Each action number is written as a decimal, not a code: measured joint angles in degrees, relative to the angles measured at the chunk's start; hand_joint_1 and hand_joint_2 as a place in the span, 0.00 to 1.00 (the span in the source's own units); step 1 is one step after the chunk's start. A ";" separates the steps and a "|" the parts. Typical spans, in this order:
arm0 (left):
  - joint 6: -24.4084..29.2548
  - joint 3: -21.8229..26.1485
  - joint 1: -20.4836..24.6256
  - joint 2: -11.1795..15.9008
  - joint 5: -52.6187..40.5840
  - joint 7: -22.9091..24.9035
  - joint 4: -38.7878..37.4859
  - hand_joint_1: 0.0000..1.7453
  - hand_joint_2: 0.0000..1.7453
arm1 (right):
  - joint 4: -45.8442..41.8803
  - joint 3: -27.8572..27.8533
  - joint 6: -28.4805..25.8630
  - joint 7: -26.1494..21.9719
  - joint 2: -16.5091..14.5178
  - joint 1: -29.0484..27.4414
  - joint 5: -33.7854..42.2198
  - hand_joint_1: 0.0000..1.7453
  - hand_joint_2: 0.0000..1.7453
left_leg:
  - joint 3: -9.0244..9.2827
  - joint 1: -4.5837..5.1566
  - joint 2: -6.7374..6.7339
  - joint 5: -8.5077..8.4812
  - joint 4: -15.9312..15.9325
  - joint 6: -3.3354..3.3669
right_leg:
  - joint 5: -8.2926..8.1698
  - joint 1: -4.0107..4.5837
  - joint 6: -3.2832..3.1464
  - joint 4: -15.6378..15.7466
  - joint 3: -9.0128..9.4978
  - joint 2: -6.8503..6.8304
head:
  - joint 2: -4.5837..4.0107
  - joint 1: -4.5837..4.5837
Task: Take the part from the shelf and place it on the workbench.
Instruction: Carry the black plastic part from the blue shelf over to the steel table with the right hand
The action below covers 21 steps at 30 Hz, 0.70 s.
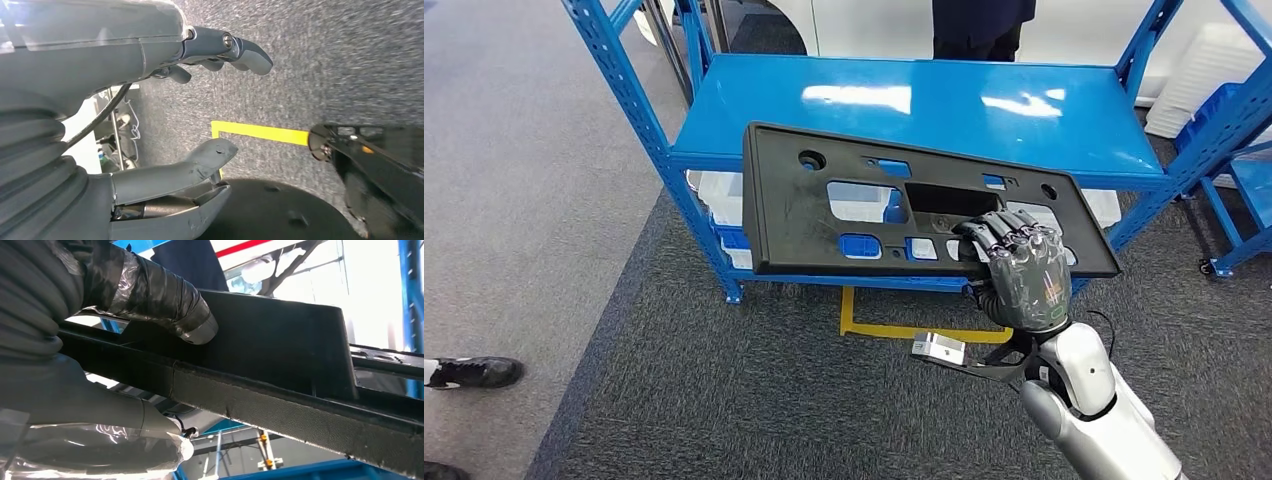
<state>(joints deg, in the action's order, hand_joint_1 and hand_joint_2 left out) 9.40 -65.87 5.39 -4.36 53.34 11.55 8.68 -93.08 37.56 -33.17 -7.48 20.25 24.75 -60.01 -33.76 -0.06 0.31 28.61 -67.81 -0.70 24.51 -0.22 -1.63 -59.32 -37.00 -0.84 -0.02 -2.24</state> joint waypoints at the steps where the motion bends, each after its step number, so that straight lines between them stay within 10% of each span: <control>1: -0.02 -0.05 0.07 0.03 -0.05 0.09 0.00 0.00 1.00 | -0.23 -0.04 0.33 -0.07 0.15 0.04 0.01 1.00 1.00 | 2.88 0.12 0.02 0.51 4.16 0.29 | -0.37 0.04 0.22 -0.41 -0.65 -0.01 | 0.01 0.02; 3: -0.07 -0.28 0.18 0.07 -0.10 0.21 0.00 0.00 1.00 | -0.51 -0.13 0.98 -0.16 0.31 0.30 0.09 1.00 1.00 | 6.09 0.43 0.08 1.83 9.47 0.88 | -1.37 -0.04 0.81 -0.53 -1.30 -0.06 | 0.01 0.04; 6: -0.18 -0.62 0.26 0.00 -0.11 0.23 0.00 0.00 1.00 | -0.60 -0.21 1.47 -0.20 0.46 0.63 0.28 1.00 1.00 | 5.56 0.22 -0.17 0.13 11.04 1.98 | -1.63 -0.19 1.75 -0.29 -1.73 0.22 | 0.01 0.06; 10: -0.20 -0.74 0.33 -0.08 -0.09 0.26 0.00 0.00 1.00 | -0.68 -0.37 1.75 -0.33 0.73 0.88 0.51 1.00 1.00 | 2.93 -0.16 -0.55 -2.56 11.57 3.36 | 7.83 -0.63 2.84 -10.39 -4.33 0.65 | 0.00 0.15; 13: -0.08 -0.75 0.33 -0.08 0.24 0.21 0.00 0.00 1.00 | -0.68 -0.41 2.11 -0.34 0.75 0.98 0.64 1.00 1.00 | 0.18 -0.52 -0.58 -3.99 10.73 2.83 | 7.00 -1.47 3.83 -15.27 -3.22 0.64 | 0.00 0.14; 16: 0.20 -0.74 0.37 -0.03 0.91 0.06 0.00 0.00 1.00 | -0.69 -0.38 2.21 -0.34 0.74 1.30 0.67 1.00 1.00 | -2.19 -0.97 -0.53 -4.71 9.14 1.87 | 4.28 -2.12 4.55 -6.13 4.01 0.83 | 0.00 0.15; 18: 0.48 -0.72 0.39 0.01 1.40 -0.02 0.00 0.00 1.00 | -0.69 -0.31 2.16 -0.35 0.69 1.43 0.67 1.00 1.00 | -3.18 -0.92 -0.40 -5.45 8.55 1.00 | 5.61 -1.88 4.11 -1.00 6.96 1.12 | 0.01 0.11; 21: 1.31 -0.46 0.19 0.02 2.98 0.04 0.00 0.00 1.00 | -0.04 0.22 2.36 -0.37 -0.62 2.11 0.39 1.00 1.00 | -4.32 -1.02 -0.19 -6.06 8.36 -0.32 | 5.34 -1.61 2.62 0.02 6.21 0.98 | 0.00 0.09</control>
<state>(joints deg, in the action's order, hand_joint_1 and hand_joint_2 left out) 10.71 -66.34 5.58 -4.34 56.32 11.58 8.68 -93.12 37.78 -30.81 -7.85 19.63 26.86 -59.63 -38.08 -1.08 0.12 22.56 -59.45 -1.03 29.85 -1.84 0.99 -59.30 -30.79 0.14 -0.02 -2.15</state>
